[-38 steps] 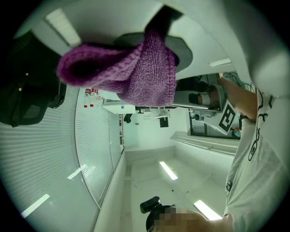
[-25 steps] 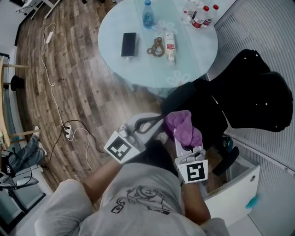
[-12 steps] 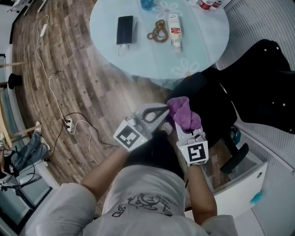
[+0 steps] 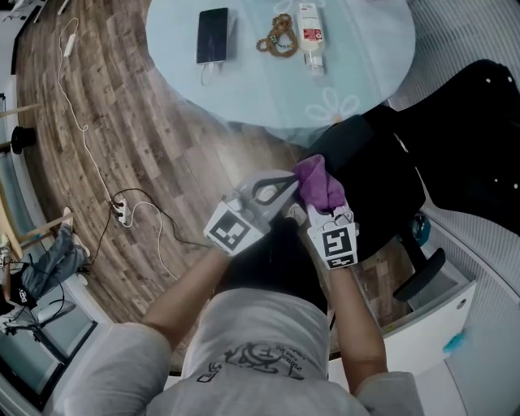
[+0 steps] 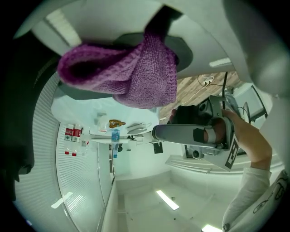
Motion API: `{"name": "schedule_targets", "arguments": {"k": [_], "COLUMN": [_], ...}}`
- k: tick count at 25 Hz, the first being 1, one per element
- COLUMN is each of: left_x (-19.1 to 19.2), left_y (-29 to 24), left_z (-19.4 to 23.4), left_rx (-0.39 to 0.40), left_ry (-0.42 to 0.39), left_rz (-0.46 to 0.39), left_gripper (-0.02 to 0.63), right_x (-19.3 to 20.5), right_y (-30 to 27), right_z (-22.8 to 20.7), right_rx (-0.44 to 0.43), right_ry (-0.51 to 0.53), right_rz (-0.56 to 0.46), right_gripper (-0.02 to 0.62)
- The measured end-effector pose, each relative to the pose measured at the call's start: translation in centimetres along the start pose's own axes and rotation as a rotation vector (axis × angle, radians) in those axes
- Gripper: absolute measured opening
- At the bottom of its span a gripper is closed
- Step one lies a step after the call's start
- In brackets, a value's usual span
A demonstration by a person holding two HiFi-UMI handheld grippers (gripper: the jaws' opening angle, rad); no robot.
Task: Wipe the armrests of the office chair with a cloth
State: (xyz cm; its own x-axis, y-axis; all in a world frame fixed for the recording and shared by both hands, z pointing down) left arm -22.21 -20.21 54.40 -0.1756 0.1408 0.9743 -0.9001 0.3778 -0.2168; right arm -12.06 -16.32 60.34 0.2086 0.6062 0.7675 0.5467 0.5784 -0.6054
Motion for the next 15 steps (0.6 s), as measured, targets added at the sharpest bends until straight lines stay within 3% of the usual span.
{"name": "schedule_targets", "arguments": {"k": [7,15], "left_x": [0.1,-0.2], "left_y": [-0.2,-0.4], "left_z": [0.1,0.5], "left_rx": [-0.008,-0.018], "left_ry": [-0.001,0.010], "left_rz": [0.000,-0.003], "left_gripper": [0.002,0.002], "right_x": [-0.3,-1.5], "right_y": [-0.3,-0.3], "right_z": [-1.4,-8.6], "right_rx": [0.024,0.093], "right_ry": [0.054,0.094], "right_rz": [0.020,0.024], "right_gripper": [0.031,0.031]}}
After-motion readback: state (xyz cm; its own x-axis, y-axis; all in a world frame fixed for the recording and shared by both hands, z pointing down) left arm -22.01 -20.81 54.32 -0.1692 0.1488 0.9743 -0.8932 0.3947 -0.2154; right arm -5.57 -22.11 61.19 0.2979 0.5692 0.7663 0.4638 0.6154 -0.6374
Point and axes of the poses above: the fingertips, and each gripper's own axes: y backward along the fingers, z to its left, x out of its underside, the point moved 6 cm from there along y, backward along the fingers, and after that the axes turned 9 degrees about -y, right-handed, at the moved point
